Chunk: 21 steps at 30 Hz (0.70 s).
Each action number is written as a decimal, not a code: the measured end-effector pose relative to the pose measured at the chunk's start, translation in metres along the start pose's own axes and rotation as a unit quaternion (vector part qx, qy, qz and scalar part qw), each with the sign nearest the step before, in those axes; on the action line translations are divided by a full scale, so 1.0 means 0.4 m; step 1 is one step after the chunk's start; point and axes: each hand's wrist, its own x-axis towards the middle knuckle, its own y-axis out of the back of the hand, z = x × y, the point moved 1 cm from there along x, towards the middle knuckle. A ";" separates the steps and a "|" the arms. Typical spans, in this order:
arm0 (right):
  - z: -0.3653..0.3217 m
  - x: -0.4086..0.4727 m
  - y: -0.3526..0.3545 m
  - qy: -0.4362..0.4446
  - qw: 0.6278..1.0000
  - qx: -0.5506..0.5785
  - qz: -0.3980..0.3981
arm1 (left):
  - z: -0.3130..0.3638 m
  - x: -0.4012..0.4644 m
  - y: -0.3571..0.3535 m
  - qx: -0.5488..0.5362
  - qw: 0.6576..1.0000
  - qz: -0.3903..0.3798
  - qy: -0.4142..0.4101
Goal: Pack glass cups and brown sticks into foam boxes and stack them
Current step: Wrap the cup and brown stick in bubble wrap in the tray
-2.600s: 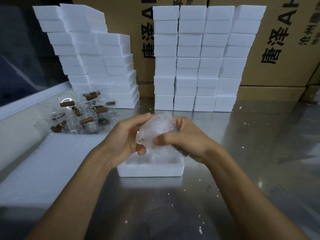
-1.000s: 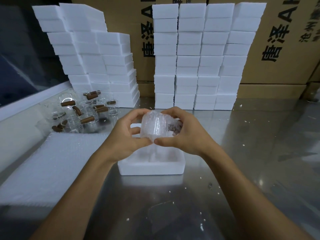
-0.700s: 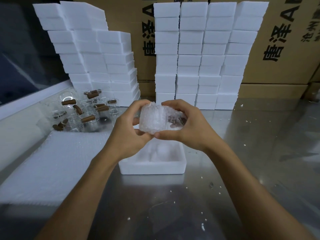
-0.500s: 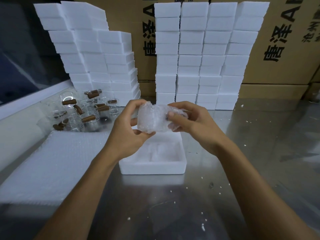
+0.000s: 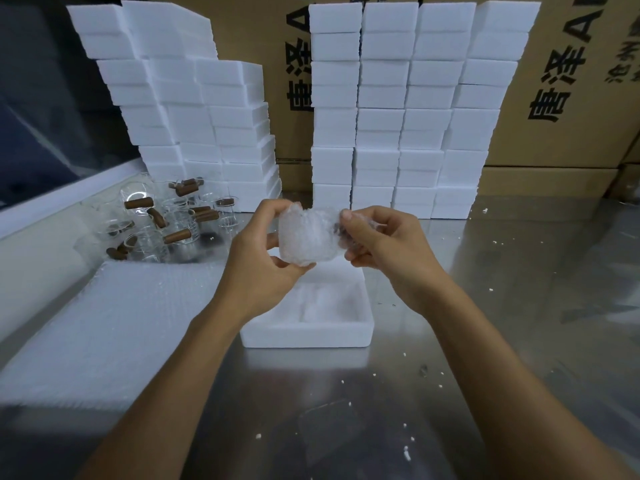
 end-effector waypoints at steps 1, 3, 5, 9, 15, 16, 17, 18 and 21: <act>0.002 0.000 -0.004 -0.036 0.999 0.026 0.005 | -0.002 -0.002 -0.003 0.027 1.000 0.004 -0.014; 0.004 0.002 -0.008 -0.095 0.993 0.075 0.001 | -0.004 -0.005 -0.009 0.083 0.995 0.011 -0.047; 0.002 0.003 -0.009 -0.131 0.984 0.118 -0.005 | -0.005 -0.007 -0.013 0.114 0.991 0.016 -0.070; -0.002 0.002 -0.012 -0.185 0.956 0.229 0.008 | -0.005 -0.007 -0.014 0.175 0.979 0.026 -0.102; 0.013 0.007 -0.021 -0.202 0.947 0.247 0.035 | -0.002 -0.004 0.001 0.090 0.994 -0.058 0.001; 0.017 0.007 -0.022 -0.204 0.949 0.238 0.040 | -0.001 -0.003 0.008 0.044 0.994 -0.094 0.040; 0.021 0.007 -0.022 -0.205 0.951 0.225 0.044 | 0.000 -0.004 0.017 -0.003 0.989 -0.124 0.079; 0.025 0.006 -0.023 -0.205 0.955 0.209 0.046 | 0.000 -0.004 0.025 -0.039 0.982 -0.147 0.111; 0.036 0.005 -0.032 -0.199 0.968 0.150 0.035 | -0.002 -0.003 0.041 -0.054 0.974 -0.160 0.151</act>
